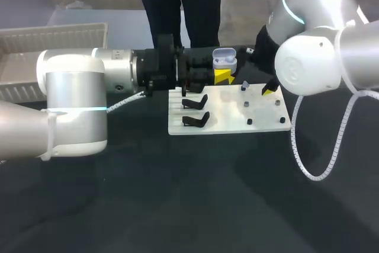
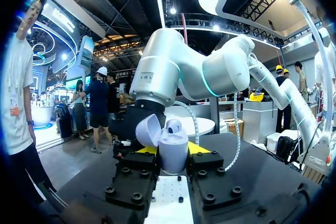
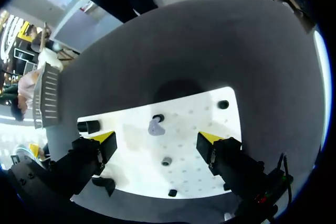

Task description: Pick up each earbud case from the left stands, insert the matching earbuds, close the lid, and place the case in the box.

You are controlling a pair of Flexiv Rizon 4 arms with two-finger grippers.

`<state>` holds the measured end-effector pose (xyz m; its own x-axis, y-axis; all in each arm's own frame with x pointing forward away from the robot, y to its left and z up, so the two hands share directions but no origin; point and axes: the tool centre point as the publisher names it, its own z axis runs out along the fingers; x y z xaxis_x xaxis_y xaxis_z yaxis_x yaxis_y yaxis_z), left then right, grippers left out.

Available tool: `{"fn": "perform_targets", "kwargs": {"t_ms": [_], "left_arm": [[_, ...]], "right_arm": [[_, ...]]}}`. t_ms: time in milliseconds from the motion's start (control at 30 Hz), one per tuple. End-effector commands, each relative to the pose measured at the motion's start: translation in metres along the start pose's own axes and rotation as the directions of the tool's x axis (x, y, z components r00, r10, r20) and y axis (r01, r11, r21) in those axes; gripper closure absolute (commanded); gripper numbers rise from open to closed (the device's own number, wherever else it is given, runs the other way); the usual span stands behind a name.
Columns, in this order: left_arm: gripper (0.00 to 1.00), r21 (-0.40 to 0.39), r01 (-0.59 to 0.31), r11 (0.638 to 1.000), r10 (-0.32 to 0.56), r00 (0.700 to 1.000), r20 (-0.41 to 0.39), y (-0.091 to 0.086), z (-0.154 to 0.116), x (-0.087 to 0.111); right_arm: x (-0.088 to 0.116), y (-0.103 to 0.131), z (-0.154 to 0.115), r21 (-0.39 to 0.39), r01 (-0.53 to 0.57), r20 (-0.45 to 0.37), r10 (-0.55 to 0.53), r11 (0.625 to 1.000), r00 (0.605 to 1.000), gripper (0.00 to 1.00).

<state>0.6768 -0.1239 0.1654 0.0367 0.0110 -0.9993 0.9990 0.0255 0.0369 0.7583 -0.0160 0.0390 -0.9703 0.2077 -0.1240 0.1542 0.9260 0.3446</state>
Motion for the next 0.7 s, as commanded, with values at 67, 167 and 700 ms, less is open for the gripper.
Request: {"fn": "perform_targets", "kwargs": {"t_ms": [67,167,700], "left_arm": [[1.0,-0.006,-0.004,1.0,0.004,1.0,0.005,-0.001,0.0005,0.0011],[1.0,-0.006,-0.004,1.0,0.004,1.0,0.005,-0.001,0.0005,0.0011],[1.0,-0.006,-0.004,1.0,0.004,1.0,0.005,-0.001,0.0005,0.0011]], "right_arm": [[-0.0076,0.002,0.0049,-0.006,-0.007,-0.017,0.007,1.0,1.0,0.0],[-0.009,0.0027,0.0057,-0.008,-0.009,-0.019,0.009,1.0,1.0,0.42],[-0.0097,0.0057,0.0103,-0.003,-0.003,-0.029,0.003,1.0,1.0,0.52]]}}
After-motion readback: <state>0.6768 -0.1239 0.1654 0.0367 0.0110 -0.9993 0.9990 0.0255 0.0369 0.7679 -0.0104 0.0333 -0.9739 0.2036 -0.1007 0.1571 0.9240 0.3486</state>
